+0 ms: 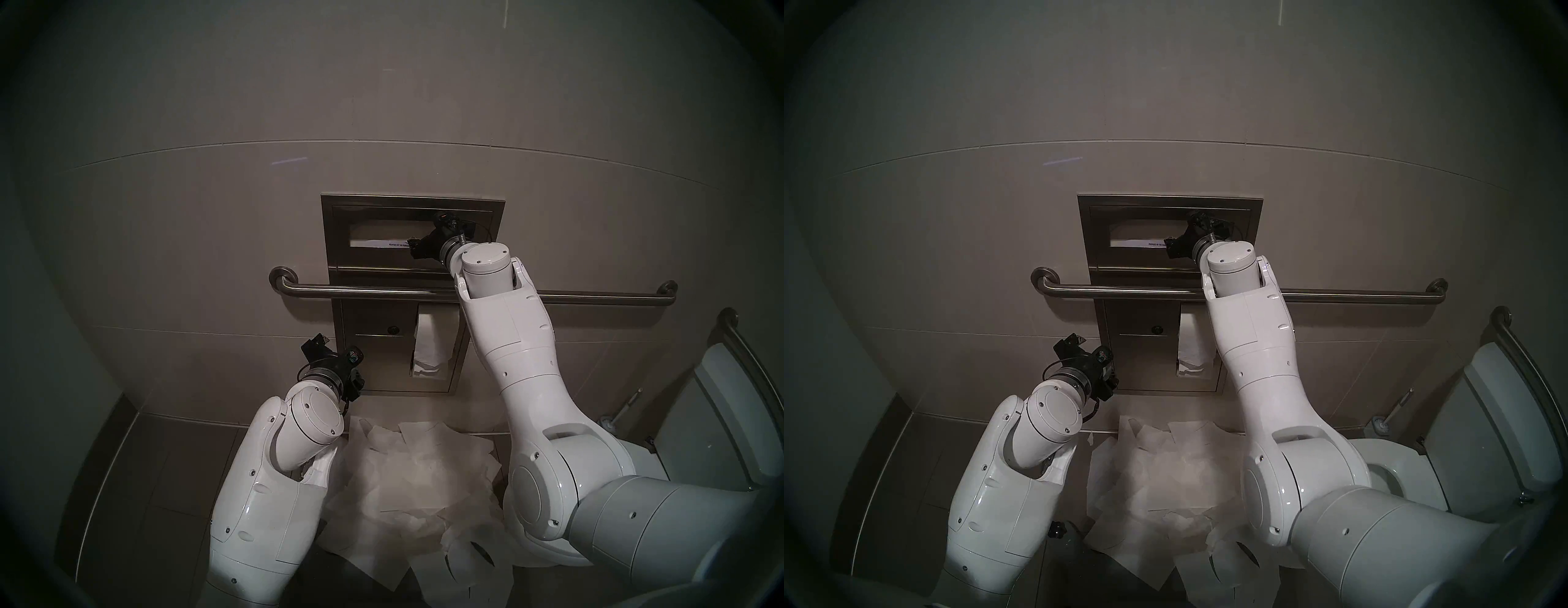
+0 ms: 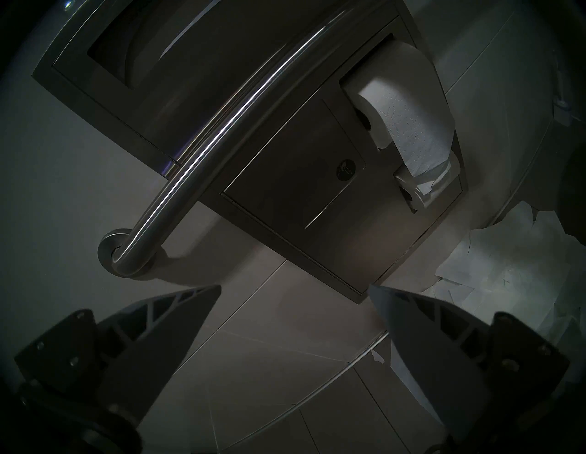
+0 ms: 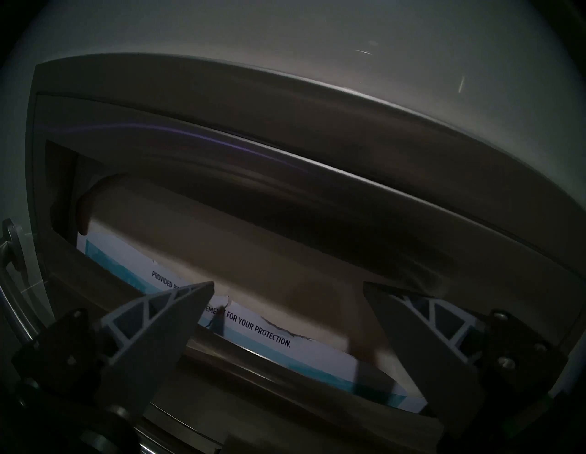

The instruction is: Take out a toilet seat cover

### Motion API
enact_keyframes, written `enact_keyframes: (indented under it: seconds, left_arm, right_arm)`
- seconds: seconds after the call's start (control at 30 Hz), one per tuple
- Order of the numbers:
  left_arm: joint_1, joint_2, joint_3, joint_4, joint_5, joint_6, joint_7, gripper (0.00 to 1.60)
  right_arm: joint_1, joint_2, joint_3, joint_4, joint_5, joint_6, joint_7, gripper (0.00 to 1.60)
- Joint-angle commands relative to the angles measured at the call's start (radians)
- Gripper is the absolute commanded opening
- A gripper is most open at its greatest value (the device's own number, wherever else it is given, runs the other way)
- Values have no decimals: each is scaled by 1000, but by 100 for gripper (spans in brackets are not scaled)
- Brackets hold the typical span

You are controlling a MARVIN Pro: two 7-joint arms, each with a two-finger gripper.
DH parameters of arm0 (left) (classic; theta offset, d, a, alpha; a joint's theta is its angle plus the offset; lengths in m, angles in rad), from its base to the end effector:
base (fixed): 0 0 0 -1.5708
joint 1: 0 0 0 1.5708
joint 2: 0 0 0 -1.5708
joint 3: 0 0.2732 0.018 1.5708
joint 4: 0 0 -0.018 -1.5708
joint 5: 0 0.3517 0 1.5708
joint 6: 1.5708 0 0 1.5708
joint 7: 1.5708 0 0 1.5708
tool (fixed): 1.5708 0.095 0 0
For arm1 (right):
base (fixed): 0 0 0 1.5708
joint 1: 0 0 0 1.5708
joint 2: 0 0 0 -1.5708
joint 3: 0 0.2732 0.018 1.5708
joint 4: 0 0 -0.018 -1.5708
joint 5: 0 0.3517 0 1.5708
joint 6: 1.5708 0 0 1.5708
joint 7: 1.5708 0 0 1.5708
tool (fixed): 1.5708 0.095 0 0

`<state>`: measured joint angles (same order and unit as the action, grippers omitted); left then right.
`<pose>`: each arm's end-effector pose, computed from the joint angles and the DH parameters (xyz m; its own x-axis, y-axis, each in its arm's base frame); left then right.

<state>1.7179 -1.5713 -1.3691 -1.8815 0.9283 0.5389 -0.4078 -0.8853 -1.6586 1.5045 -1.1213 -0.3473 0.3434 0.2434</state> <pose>0.4045 -0.0767 -0.2764 0.2798 -0.7393 0.6125 -0.3745 -0.6715 -0.6394 0.6216 0.0816 -0.1480 0.0840 0.3068 0.9480 0.2602 -0.9252 0.2764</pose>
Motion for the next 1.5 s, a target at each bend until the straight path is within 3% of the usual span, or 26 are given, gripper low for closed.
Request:
enact_keyframes:
  seconds: [0.0, 0.47, 1.13, 1.47]
  left_arm:
    - [-29, -2, -1, -33, 0, -6, 7, 160]
    - [-32, -2, 0, -35, 1, -7, 7, 160]
    - [-29, -2, 0, -26, 3, -6, 6, 160]
    - [-31, -2, 0, -25, 4, -6, 6, 160]
  right_arm:
    - [112, -18, 11, 30, 10, -20, -17, 160]
    - [197, -35, 36, 144, 32, -28, -43, 160]
    - [222, -91, 78, 200, 75, -44, -129, 160]
    - [243, -102, 95, 283, 89, -55, -164, 160]
